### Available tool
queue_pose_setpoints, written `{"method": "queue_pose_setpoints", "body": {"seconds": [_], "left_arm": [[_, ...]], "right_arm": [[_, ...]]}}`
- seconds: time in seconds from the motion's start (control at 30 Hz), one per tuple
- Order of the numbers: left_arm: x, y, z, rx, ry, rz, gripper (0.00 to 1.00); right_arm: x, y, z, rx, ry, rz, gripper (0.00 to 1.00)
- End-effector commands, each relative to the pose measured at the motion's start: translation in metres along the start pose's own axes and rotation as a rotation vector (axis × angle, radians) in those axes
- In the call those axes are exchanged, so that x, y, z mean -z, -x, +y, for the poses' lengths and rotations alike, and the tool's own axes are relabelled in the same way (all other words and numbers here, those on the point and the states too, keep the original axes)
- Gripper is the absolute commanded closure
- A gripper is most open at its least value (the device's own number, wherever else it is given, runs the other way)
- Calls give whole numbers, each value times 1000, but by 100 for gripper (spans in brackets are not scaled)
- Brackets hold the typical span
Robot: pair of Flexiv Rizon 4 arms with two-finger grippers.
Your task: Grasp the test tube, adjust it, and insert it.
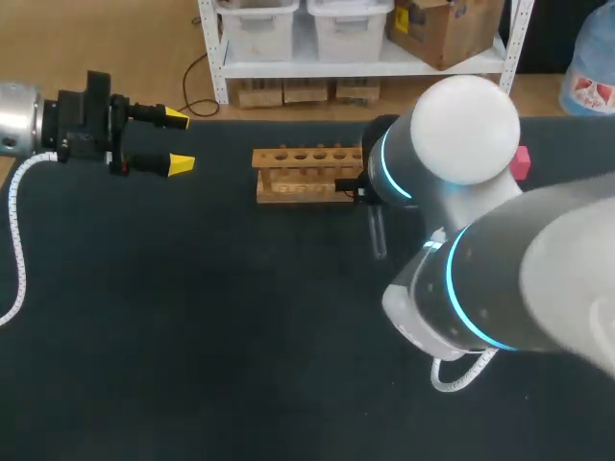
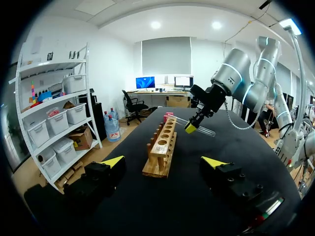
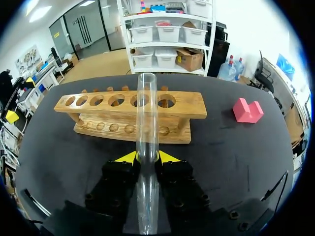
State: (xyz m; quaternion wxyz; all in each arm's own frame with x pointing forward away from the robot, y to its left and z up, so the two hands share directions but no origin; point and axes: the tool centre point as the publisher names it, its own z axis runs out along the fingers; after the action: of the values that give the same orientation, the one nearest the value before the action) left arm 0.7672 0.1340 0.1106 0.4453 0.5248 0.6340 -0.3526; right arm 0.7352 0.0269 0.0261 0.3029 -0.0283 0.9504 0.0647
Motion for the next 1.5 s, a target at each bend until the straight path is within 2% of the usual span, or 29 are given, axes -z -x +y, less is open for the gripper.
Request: {"method": "queue_pose_setpoints", "body": {"seconds": [0.03, 0.63, 1.03, 1.1, 1.3, 1.5], "left_arm": [[0, -2, 1, -3, -1, -4, 0], [0, -2, 1, -3, -1, -4, 0], [0, -2, 1, -3, -1, -4, 0], [0, -2, 1, -3, -1, -4, 0], [0, -2, 1, -3, -1, -4, 0], [0, -2, 1, -3, -1, -4, 0]], "right_arm": [[-6, 3, -3, 3, 36, 105, 100], [-14, 6, -5, 5, 30, 120, 100], [26, 8, -10, -7, 5, 39, 100], [36, 11, -12, -24, 14, 7, 100], [61, 25, -19, -50, 86, -208, 100], [83, 46, -27, -10, 142, -376, 100]]}}
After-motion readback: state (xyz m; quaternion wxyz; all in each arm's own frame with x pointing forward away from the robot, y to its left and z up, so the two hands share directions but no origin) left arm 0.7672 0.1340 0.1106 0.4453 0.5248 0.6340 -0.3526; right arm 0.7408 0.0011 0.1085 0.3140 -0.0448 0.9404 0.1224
